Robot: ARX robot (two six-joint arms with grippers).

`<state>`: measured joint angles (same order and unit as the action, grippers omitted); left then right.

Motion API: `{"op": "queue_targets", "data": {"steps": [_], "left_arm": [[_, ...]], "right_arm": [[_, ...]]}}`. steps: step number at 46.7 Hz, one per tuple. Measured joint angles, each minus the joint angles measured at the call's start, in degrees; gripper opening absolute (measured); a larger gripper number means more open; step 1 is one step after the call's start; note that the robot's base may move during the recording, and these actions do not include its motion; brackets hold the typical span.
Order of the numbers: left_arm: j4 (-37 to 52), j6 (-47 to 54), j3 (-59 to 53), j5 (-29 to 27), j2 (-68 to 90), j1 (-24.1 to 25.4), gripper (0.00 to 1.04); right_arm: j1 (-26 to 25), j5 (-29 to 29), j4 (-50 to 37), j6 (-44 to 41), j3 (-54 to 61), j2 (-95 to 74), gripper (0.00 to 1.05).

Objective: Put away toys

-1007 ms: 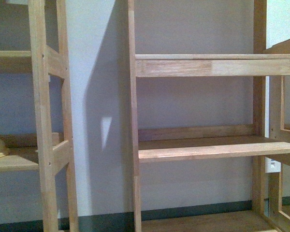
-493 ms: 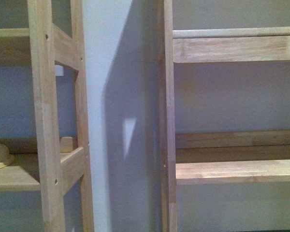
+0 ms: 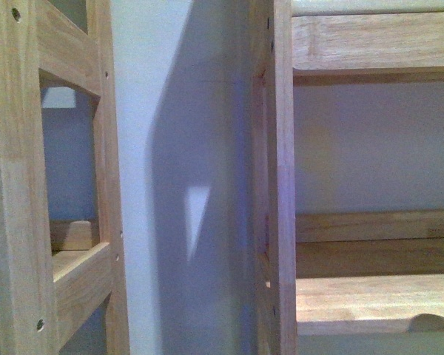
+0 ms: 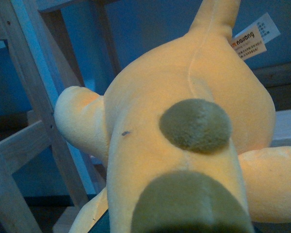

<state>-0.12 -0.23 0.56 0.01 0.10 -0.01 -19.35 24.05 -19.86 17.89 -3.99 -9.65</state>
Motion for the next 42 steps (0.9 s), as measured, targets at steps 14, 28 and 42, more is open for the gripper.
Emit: {"op": "queue_targets", "data": {"steps": [14,28,42], "left_arm": [[0.0,0.0,0.0,0.0,0.0,0.0,0.99],[0.0,0.0,0.0,0.02,0.0,0.0,0.99],[0.0,0.0,0.0,0.0,0.0,0.0,0.99]], "right_arm": [[-1.92,6.05,8.61,-3.32,-3.37,-1.62,0.2],[-2.6,9.33,12.11,-4.22,-21.7,-11.17,0.2],[0.15,8.31,12.48,-3.65,-39.5,-20.41,0.2]]}}
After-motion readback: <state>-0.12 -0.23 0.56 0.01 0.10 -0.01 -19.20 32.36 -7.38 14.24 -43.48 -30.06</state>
